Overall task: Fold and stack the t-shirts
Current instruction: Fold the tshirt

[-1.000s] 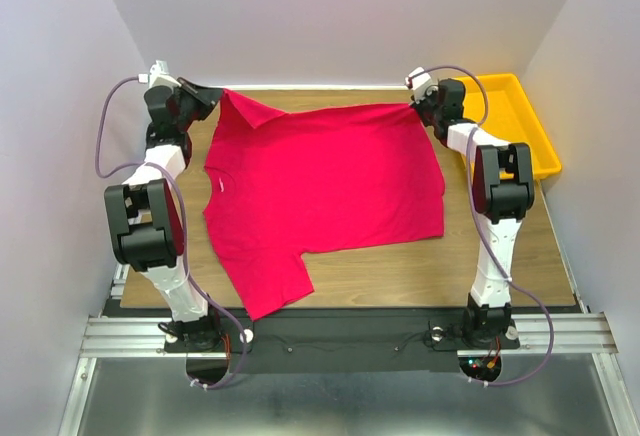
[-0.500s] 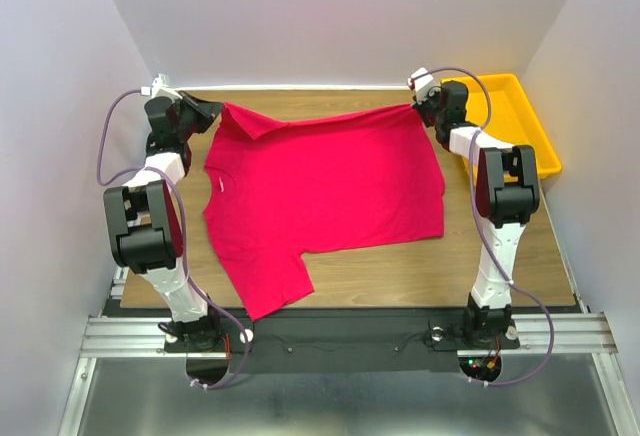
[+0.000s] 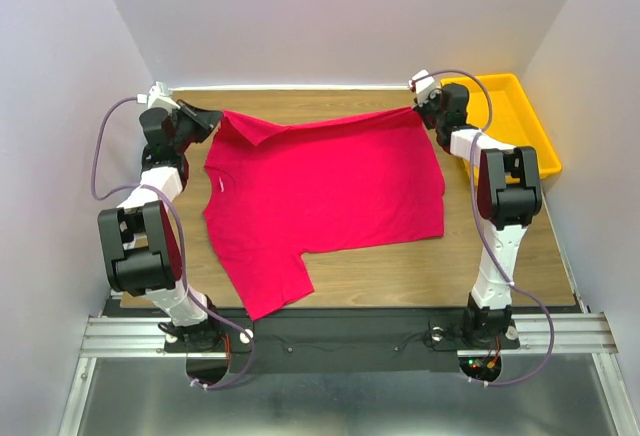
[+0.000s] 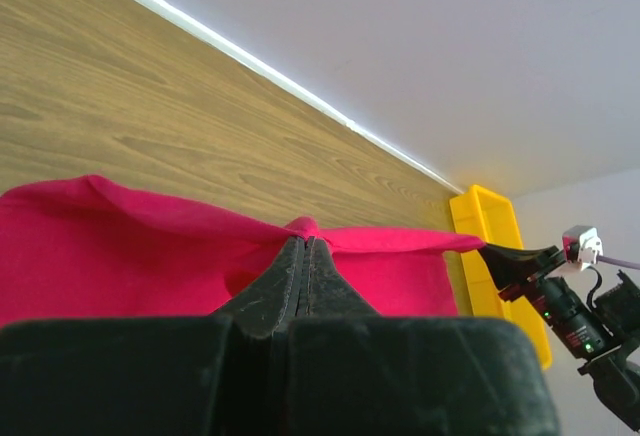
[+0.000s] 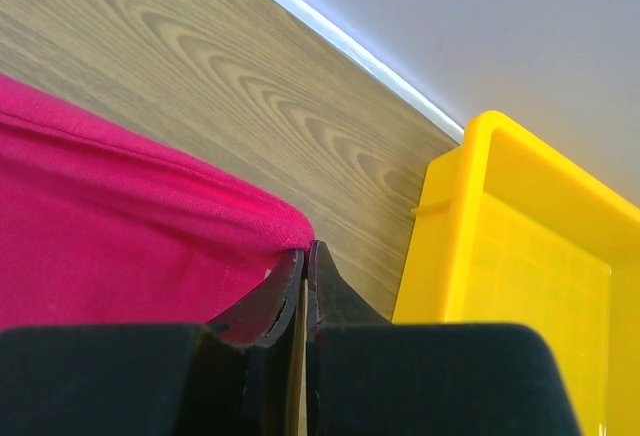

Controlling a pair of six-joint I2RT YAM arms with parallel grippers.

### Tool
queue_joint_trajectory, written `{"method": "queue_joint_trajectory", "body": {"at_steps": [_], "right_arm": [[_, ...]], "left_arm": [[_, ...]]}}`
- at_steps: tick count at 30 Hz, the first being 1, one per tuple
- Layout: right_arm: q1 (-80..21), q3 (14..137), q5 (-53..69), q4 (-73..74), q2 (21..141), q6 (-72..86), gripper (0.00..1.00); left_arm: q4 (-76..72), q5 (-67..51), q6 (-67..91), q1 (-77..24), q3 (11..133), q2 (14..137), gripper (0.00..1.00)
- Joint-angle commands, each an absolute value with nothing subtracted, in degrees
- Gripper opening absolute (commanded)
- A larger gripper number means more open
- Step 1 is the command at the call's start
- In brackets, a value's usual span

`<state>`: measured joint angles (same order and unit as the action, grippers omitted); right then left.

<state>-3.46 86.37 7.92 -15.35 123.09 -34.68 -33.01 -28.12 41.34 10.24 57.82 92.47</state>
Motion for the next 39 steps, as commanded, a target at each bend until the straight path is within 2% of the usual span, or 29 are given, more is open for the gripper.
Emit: {"method": "queue_joint_trajectory", "body": {"at_steps": [1,39], "right_arm": [[-3.4,86.1,6.5,-19.6,119.2,-33.9,0.05],[-3.4,79.0,5.9,-20.4,114.2,-34.1,0.09]], "left_arm": [[-35.1,-28.7,39.9,10.6,55.4,88.2,0.00],[-32.0,-29.8,38.1,11.7,44.1,76.7,0.00]]}}
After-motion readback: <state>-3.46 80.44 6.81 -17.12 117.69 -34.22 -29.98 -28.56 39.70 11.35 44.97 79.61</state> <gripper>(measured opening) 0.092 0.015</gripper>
